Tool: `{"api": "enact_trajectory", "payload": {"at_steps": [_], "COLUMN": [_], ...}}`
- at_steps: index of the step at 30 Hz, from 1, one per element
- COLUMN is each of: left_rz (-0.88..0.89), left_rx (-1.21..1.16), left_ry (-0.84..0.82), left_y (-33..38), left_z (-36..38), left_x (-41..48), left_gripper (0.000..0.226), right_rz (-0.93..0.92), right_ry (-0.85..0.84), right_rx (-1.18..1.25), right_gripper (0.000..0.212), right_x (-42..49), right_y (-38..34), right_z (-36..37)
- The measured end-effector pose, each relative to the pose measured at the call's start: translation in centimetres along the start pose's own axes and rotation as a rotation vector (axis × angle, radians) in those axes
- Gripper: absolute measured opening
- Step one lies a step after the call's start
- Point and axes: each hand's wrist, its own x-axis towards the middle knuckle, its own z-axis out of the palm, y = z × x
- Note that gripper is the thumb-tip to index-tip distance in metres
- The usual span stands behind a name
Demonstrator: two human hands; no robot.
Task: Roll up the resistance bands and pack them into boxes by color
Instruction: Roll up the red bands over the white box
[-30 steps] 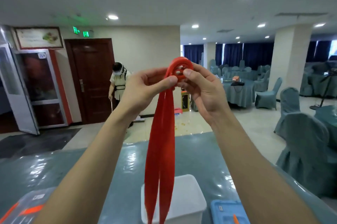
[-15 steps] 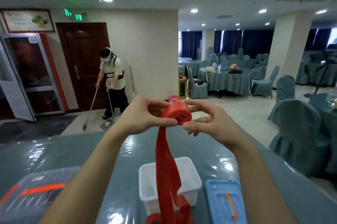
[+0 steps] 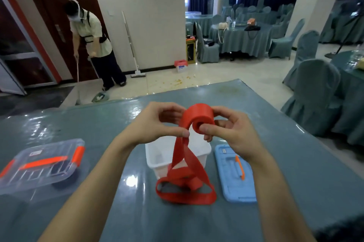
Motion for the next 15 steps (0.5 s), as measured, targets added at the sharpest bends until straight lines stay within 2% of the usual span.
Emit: {"api": "enact_trajectory", "payload": {"at_steps": [3,5,9,15], "left_rz": [-0.002,0.007,-0.006,0.012], "left_rx": [-0.275,-0.347,-0.336,-0.342], "left_ry": [0.110,0.158,0.230,0.183], "left_y": [-1.4,-1.5,-0.8,-0.2], "left_z": [2.5,3.4,3.4,1.8], "left_x": [-1.2,-1.5,-2.1,-2.6], "left_gripper": [0.057,0.054,0.041,0.040], "right_rz": [-0.023,-0.003,0.019,0.011], "right_ry": [0.025,0.037,0.034,-0.009], "right_rx": [0.134,0.227,0.326,0.383], "right_gripper": [0.042,0.039,0.045,0.044], "right_x": [0.0,0.1,0.2,-0.1], "right_y": [0.9,1.4,1.8,1.5], "right_z": [0.9,1.9,3.1,3.9]}}
